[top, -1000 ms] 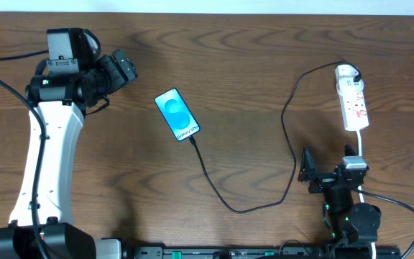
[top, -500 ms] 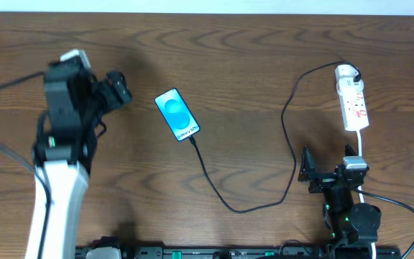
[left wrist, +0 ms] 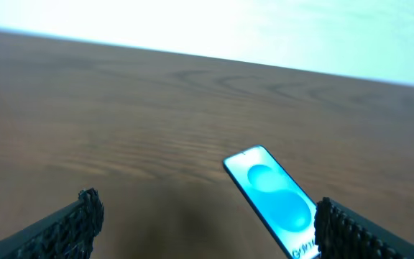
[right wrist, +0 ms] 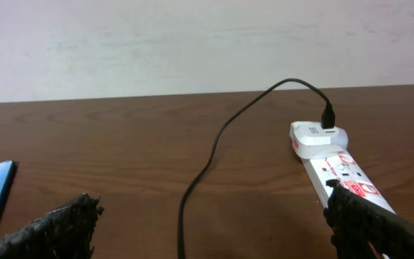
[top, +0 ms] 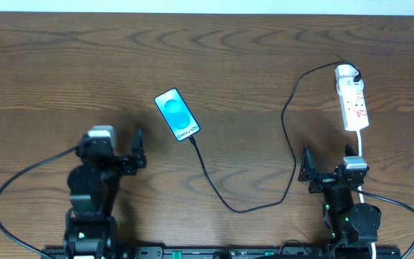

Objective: Plug charger to phone and switch on socket

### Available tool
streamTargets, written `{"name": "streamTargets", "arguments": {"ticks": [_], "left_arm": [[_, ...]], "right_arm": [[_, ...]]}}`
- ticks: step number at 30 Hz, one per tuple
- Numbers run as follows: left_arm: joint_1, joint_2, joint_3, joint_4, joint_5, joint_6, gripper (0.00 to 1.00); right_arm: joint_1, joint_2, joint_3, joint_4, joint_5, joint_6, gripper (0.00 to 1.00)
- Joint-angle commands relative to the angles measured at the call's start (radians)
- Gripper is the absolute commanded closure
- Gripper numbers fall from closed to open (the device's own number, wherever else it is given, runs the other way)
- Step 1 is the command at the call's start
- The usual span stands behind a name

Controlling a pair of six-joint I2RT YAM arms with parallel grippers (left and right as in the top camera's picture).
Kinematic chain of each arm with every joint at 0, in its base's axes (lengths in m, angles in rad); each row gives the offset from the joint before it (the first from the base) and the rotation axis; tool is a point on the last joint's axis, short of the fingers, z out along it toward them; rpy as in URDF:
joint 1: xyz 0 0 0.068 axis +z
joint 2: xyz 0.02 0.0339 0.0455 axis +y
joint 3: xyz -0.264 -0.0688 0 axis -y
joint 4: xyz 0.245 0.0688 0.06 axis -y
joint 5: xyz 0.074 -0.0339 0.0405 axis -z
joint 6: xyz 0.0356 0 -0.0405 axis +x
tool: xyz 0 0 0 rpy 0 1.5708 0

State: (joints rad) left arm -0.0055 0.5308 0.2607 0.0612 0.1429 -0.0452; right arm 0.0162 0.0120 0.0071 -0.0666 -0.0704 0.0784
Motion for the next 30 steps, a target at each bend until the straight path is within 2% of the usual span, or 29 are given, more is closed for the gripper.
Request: {"name": "streamTargets", "arguments": {"ticks": [1, 14, 18, 30], "left_arm": [[-0.054, -0.094, -0.046, 0.008, -0.07, 0.123, 0.05], [-0.057, -0.392, -0.257, -0.017, -0.119, 0.122, 0.05], [-0.056, -0.455, -0.257, -0.139, -0.138, 0.12, 0.05], [-0.057, -0.529, -0.256, -0.135, -0.151, 0.12, 0.05]], "right_arm": [[-0.002, -0.006, -0.002, -0.005, 0.005, -0.005, 0.01], [-0.002, -0.006, -0.002, -0.005, 0.005, -0.005, 0.01], [-0.002, -0.006, -0.002, -0.005, 0.005, -0.005, 0.01], [-0.002, -0.006, -0.002, -0.005, 0.005, -0.005, 0.01]]}}
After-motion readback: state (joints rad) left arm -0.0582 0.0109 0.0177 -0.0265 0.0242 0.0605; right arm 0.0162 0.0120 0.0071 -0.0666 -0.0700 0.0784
